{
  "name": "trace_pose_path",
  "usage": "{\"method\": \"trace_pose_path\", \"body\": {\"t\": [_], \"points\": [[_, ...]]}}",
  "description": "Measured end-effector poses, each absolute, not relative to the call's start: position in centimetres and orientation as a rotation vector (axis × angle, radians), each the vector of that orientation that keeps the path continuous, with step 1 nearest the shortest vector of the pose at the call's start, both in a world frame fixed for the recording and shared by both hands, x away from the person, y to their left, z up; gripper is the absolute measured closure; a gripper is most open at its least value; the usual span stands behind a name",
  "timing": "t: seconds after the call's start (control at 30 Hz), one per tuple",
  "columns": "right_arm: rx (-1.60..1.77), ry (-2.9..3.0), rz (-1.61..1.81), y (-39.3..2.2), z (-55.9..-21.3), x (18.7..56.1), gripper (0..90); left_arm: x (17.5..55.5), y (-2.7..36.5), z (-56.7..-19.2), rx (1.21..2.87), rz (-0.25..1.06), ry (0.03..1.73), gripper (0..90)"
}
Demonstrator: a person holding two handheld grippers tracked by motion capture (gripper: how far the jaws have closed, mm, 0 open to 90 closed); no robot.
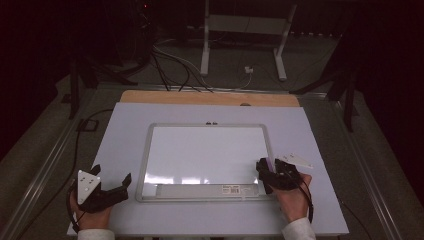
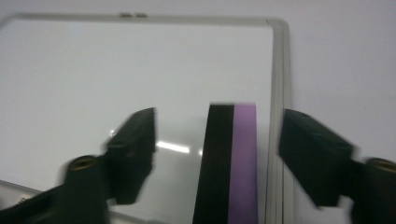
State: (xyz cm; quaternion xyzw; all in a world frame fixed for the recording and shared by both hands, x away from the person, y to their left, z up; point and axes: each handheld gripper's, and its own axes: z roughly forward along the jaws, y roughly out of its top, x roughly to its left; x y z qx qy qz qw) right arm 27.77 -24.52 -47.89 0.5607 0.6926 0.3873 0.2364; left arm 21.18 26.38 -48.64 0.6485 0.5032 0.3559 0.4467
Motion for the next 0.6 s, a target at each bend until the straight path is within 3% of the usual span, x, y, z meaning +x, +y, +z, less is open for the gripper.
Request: {"method": "trace_pose_path", "body": {"t": [0.3,0.6], "points": [[1.430,1.896,1.178,-27.0,-47.2,28.1,5.7,21.1,26.5,-48.6,1.603,0.883,1.249,0.4],[1.319,1.898,1.230,-29.0,-47.4,27.4,2.1,21.1,26.5,-48.6,1.587,0.888,1.252,0.4]]}}
